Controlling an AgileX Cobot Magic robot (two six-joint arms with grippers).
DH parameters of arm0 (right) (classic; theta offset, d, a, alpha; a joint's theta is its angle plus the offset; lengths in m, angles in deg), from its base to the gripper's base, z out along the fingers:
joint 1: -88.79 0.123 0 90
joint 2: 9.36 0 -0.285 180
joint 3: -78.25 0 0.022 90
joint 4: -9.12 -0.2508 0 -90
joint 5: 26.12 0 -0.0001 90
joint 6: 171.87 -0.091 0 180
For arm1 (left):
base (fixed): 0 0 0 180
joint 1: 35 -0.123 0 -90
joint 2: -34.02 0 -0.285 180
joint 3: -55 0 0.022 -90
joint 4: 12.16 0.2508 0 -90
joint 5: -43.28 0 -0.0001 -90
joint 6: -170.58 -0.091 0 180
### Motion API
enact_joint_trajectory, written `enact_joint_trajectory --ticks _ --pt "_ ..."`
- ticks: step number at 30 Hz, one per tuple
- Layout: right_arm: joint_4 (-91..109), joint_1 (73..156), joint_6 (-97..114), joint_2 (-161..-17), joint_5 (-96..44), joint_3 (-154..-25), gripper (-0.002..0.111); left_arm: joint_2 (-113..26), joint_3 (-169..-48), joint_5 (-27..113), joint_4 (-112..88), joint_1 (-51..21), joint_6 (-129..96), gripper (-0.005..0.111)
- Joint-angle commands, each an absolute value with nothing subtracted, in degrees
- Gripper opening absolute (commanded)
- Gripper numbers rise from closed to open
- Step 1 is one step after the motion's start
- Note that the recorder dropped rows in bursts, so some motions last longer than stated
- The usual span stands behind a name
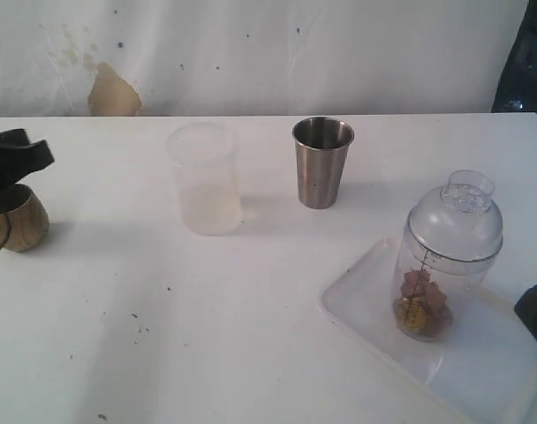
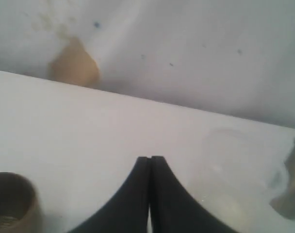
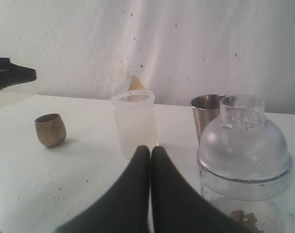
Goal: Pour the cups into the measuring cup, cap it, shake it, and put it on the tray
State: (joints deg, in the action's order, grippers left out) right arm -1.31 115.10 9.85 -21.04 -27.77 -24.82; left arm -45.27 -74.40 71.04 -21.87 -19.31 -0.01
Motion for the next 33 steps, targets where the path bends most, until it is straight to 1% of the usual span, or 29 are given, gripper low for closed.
enact_joint_trajectory --ticks 1,4,6,12,16,19,24,33 --pt "-1.4 114.4 9.6 -20.7 -27.7 -24.5 0.0 -36.9 -68.2 76.0 -37.7 -18.3 -14.1 0.0" --pt "-1.4 114.4 9.6 -20.7 -27.7 -24.5 0.0 -26.2 -64.7 75.9 -37.6 -18.3 -13.9 0.0" --pt "-1.4 114.4 9.6 -20.7 -27.7 -24.5 0.0 -21.5 -63.5 74.6 -37.6 -18.3 -13.9 0.0" --pt "-1.4 114.4 9.6 -20.7 -27.6 -24.5 0.0 -8.3 -61.5 66.2 -37.5 -18.3 -13.9 0.0" --pt "-1.4 114.4 9.6 -20.7 -27.5 -24.5 0.0 -1.9 -61.4 59.0 -37.3 -18.3 -13.9 0.0" --pt "-1.4 114.4 9.6 -20.7 -27.4 -24.5 0.0 1.8 -61.4 54.6 -37.0 -18.3 -14.4 0.0" --pt "-1.4 114.4 9.6 -20.7 -27.4 -24.5 0.0 7.3 -61.4 51.8 -37.0 -18.3 -14.4 0.0" --pt "-1.4 114.4 9.6 -20.7 -27.4 -24.5 0.0 10.3 -58.7 52.7 -37.0 -18.3 -14.2 0.0"
